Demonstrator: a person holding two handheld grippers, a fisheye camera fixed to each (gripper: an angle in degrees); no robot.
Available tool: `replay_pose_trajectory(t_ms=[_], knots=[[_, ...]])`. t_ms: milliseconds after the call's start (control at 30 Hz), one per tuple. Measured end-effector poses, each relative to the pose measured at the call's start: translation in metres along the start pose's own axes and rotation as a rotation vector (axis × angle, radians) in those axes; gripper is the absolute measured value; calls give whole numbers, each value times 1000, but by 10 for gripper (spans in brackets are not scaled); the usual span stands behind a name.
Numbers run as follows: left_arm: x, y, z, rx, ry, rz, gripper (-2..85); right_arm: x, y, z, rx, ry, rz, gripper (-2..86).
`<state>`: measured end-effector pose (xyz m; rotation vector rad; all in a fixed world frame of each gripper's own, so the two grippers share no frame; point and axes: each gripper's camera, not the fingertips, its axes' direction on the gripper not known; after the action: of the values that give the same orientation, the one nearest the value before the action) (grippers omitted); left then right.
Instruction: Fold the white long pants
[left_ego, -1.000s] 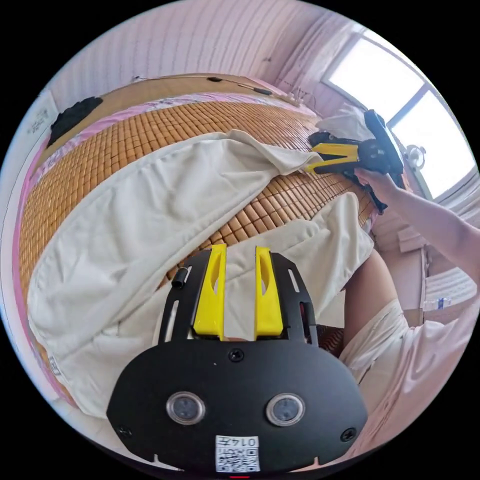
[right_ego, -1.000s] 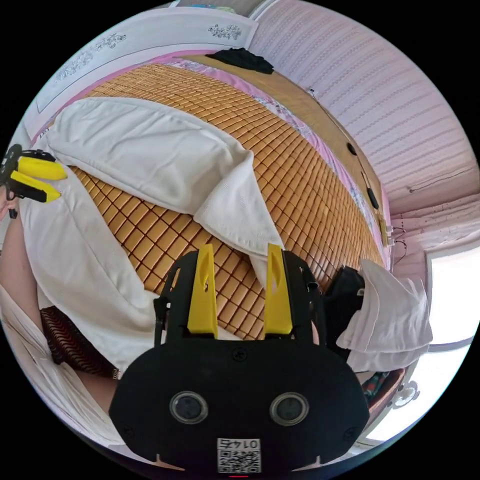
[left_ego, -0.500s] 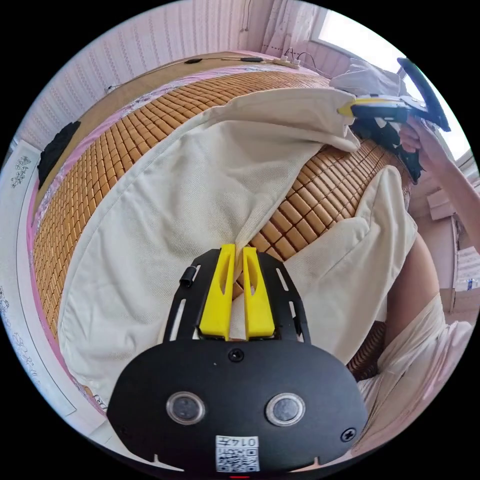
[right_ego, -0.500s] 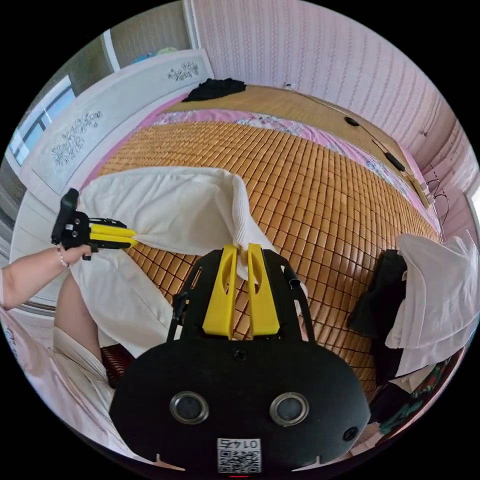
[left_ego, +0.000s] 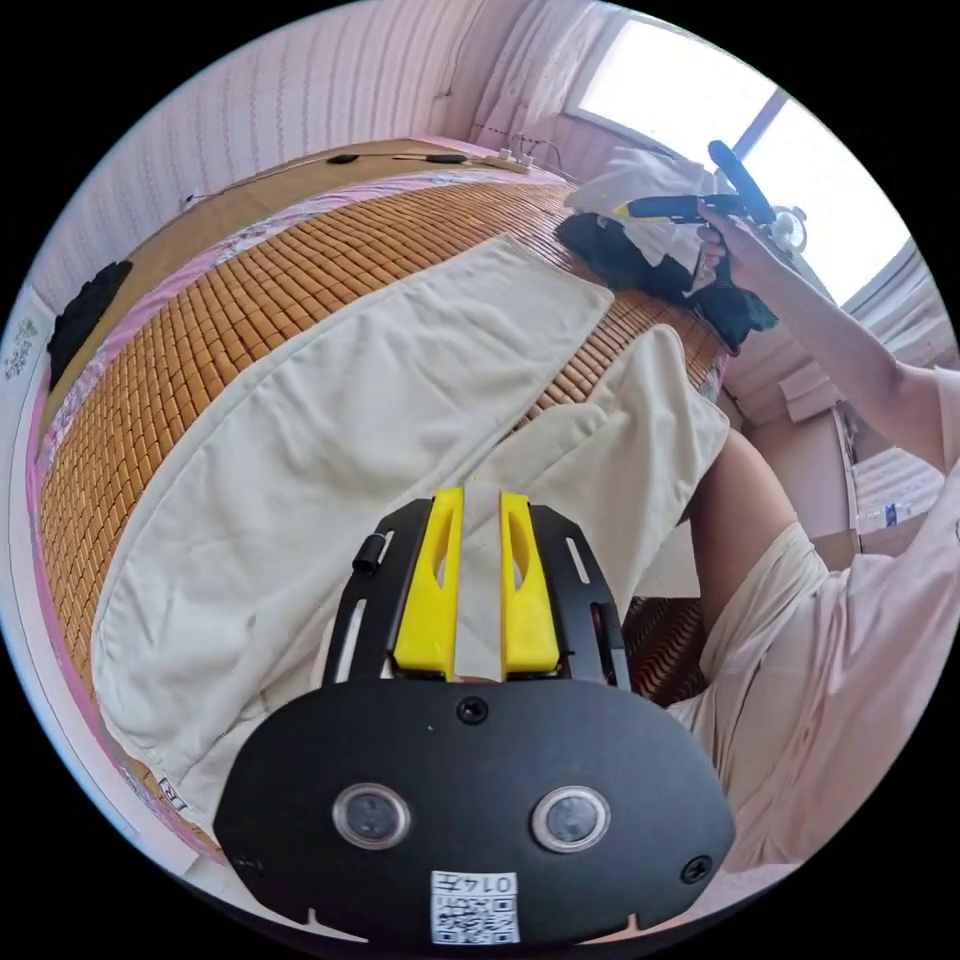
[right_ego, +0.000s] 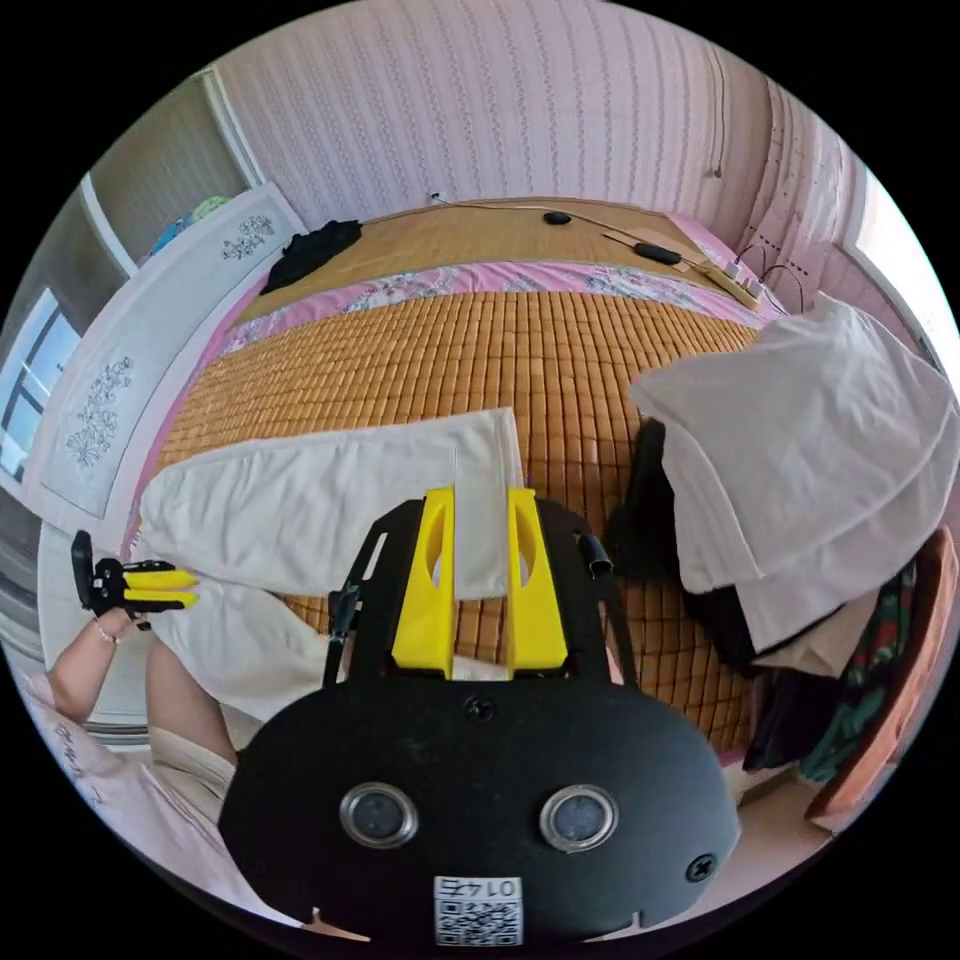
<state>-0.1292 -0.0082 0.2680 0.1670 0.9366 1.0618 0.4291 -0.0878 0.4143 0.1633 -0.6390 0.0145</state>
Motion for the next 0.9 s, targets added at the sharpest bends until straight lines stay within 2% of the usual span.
replay_pose_trajectory(t_ms=[133,267,333,400,533,600,767,867,900], knots=[[33,3,25,7,-49,67,78,26,72,-4,-62,-5,66,106],[62,-18,53,0,-41,172,92,55,103,2,-102,-133,189,128],[72,-30,75,-74,-77,212,97,65,105,10,-163,-157,204,111],[74,-42,110,-213,-188,189,84,75,106,6,-183,-175,203,68],[72,-46,111,-230,-162,159,27,87,114,-26,-144,-173,165,54],[71,-39,92,-182,-118,147,-2,97,123,-55,-95,-186,141,51],[67,-19,23,-29,31,156,-5,113,140,-109,27,-231,113,48],[23,-31,11,62,58,-50,9,126,120,-108,55,-220,138,60],[10,-39,19,57,6,-100,24,132,112,-100,28,-182,162,68]])
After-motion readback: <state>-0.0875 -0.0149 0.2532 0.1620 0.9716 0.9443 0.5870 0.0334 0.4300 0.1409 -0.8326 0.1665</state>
